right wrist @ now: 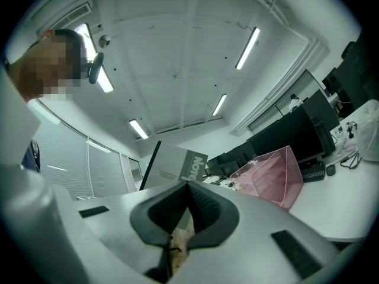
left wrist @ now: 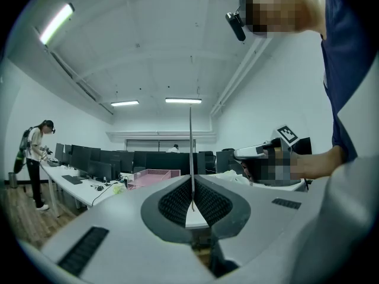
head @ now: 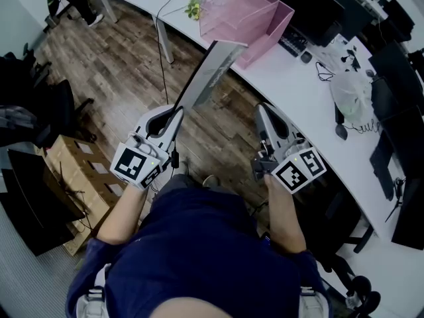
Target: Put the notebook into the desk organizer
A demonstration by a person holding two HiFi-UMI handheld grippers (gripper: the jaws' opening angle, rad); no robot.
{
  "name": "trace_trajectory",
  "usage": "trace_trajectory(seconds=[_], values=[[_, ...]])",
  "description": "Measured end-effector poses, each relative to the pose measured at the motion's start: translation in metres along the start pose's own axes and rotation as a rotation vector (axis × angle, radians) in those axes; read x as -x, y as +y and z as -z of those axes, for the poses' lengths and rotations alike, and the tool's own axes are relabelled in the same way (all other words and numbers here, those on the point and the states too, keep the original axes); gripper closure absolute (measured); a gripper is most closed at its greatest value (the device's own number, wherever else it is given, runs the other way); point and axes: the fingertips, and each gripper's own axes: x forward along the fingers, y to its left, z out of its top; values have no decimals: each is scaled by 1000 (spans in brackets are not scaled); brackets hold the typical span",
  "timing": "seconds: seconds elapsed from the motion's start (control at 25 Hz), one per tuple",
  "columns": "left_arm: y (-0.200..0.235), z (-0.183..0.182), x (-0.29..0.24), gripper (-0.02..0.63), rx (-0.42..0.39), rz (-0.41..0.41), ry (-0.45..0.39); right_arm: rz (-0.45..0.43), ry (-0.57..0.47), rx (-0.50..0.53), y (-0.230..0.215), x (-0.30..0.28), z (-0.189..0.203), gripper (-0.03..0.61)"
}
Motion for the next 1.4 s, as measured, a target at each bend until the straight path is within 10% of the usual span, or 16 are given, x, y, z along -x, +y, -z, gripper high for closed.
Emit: trace_trajectory(seconds=[1.4], values=[[126,27,-110,580,43,22,31,33,57,-42,-96,-133,9,575]])
